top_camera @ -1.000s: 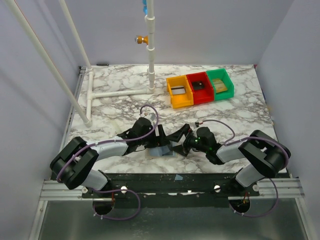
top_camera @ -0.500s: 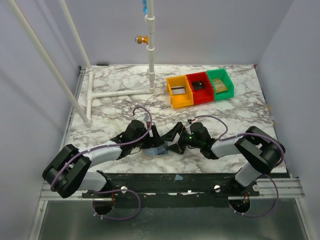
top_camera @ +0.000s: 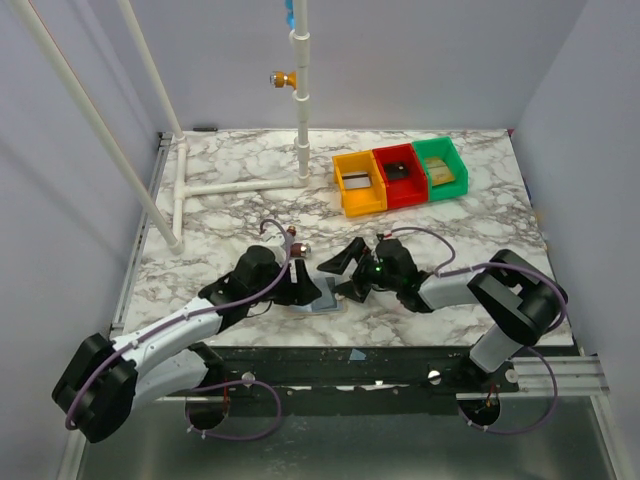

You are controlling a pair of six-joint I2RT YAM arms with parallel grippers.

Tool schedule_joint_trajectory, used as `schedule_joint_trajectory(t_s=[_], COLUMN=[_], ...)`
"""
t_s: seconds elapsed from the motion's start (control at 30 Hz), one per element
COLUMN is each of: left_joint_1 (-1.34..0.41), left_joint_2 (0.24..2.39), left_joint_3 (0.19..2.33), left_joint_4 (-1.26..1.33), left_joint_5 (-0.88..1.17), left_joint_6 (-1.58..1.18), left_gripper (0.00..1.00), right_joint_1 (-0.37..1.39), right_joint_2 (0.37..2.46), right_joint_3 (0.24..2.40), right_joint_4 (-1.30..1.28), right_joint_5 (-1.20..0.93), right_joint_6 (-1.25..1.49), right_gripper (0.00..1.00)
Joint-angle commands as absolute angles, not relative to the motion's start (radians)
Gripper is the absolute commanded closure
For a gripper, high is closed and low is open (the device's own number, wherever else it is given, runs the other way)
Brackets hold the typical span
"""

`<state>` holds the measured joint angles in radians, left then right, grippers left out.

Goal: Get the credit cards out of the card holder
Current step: Remove the credit card from the card holder.

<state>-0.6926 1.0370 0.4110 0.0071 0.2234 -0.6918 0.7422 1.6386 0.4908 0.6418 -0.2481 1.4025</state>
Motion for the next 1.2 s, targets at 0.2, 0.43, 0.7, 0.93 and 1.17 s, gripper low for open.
schedule_joint_trajectory(t_s=[0.2,0.43,0.7,0.93,1.17], left_joint_1=[-0.648,-0.588,-0.572,-0.563,-0.561], left_joint_2=[0.917,0.762,0.706,0.672,0.637], left_joint_3=[0.448,0.518,0.531,0.534,0.522], left_joint_4=[-0.054,-0.285,-0.384,-0.417,-0.431], left_joint_5=[0.296,0.178,0.170,0.183,0.196], left_joint_6=[-0.727,-0.757,-0.739,-0.735,-0.730], left_gripper=[0.32,0.32,0.32,0.32,0.33], right_joint_1=[0.780,0.816,0.862,0.889,0.911], right_joint_2=[1.703,1.755,1.777,1.764,1.750], right_joint_3=[0.610,0.697,0.778,0.803,0.798], right_joint_4=[0.211,0.133,0.134,0.168,0.255], right_joint_5=[-0.062,-0.039,-0.096,-0.179,-0.231], right_joint_6=[1.282,1.248,1.239,1.247,1.277], right_gripper=[0.00,0.00,0.00,0.00,0.00])
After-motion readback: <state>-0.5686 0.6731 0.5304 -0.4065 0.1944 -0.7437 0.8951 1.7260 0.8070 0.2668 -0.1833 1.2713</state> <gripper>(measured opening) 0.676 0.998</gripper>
